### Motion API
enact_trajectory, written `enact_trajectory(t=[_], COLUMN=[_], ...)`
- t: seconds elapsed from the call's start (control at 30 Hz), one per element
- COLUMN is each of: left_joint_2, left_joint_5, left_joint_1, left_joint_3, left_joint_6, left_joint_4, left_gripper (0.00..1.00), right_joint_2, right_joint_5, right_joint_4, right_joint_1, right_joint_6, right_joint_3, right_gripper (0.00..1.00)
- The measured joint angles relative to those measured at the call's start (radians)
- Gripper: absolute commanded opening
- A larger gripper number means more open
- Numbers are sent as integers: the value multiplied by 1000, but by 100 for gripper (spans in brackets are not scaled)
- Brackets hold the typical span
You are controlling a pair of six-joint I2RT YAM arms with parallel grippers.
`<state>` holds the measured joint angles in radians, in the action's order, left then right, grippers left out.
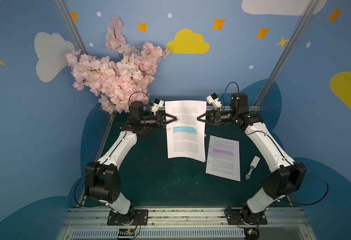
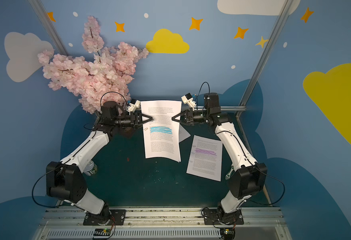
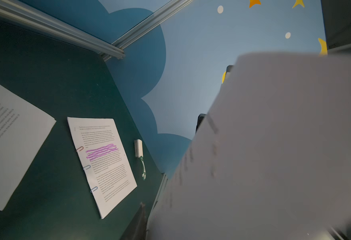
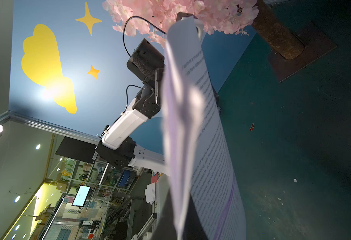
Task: Unclip the paperclips from the documents
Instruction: Remove the paper clip from the document.
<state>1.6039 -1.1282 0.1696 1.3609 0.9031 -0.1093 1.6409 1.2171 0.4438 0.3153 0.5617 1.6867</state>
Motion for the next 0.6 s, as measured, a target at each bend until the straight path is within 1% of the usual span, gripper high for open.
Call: enact_trajectory(t=[0.07,0.13,0.2,0.27,0.43,0.6], left_joint_2=[2,2,2,1,1,1], left_joint_5=[-3,-6,-8,-8,-10,-15], left_joint_1=[-4,-9,-14,-19,-26,-22], left_joint_3=[18,34,40,40,40,40], left_joint_6=[-5,-13,-21,-25,-28,-33], left_joint_4=[16,26,34,45,69,84], left_gripper=[38,48,53,51,43,43], right_joint_2=[0,0,-2,-5,-7,-7], right_joint_5=[1,0,-1,-2,-3,-2], right_joint_4=[0,3,13,29,43,39], right_joint_1=[-7,-19,-31,-43,-59,-60], right_joint_6=[-1,-4,-16,-25,-39,-37], right_joint_3=[0,0,-3,-6,-10,-10], right_gripper=[0,0,0,0,0,0])
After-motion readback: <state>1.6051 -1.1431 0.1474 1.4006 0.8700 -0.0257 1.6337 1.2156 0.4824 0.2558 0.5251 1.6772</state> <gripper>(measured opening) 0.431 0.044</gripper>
